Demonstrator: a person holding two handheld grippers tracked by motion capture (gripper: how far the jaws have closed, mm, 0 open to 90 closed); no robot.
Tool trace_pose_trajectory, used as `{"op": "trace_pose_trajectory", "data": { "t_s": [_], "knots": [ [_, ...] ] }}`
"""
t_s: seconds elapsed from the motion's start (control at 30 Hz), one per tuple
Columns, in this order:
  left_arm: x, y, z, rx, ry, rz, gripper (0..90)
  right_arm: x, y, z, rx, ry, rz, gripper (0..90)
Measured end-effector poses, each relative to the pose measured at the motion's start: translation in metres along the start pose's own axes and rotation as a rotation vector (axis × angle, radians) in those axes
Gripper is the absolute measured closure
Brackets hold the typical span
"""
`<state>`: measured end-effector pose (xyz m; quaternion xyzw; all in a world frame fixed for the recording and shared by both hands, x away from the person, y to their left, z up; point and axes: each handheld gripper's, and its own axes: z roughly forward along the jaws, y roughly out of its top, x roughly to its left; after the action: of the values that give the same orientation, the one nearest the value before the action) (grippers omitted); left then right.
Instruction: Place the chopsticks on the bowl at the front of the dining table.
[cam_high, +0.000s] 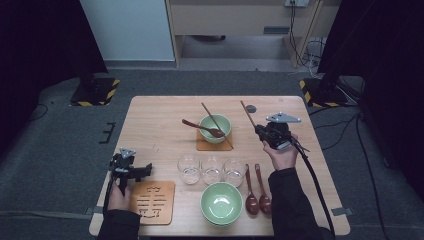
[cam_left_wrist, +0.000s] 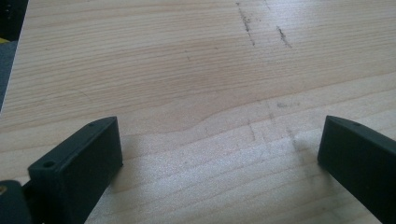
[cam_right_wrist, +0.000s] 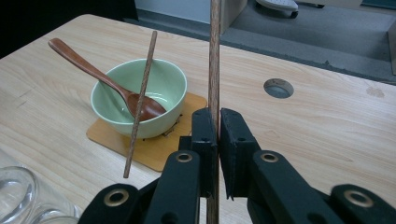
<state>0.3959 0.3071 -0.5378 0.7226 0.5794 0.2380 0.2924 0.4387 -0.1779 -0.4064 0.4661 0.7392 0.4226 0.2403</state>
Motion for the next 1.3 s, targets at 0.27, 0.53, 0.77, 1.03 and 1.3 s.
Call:
{"op": "trace_pose_trajectory", "data": {
  "t_s": [0.27,0.53,0.77,1.03,1.3],
  "knots": [
    [0.000,0.000,0.000,0.000,0.000,0.000,0.0,0.003,0.005,0.005,-0.005,0.010,-0.009,84.9],
    [0.000,0.000,0.000,0.000,0.000,0.000,0.0,0.009,0.015,0.015,-0.009,0.023,-0.015,84.9],
    [0.000,0.000,0.000,0.000,0.000,0.000,0.0,0.010,0.021,0.022,-0.014,0.027,-0.018,84.9],
    [0.000,0.000,0.000,0.002,0.000,0.003,0.0,0.011,0.027,0.029,-0.027,0.040,-0.002,84.9],
    [0.000,0.000,0.000,0.002,0.000,0.003,0.0,0.008,0.024,0.038,-0.011,0.032,-0.001,84.9]
  ]
}}
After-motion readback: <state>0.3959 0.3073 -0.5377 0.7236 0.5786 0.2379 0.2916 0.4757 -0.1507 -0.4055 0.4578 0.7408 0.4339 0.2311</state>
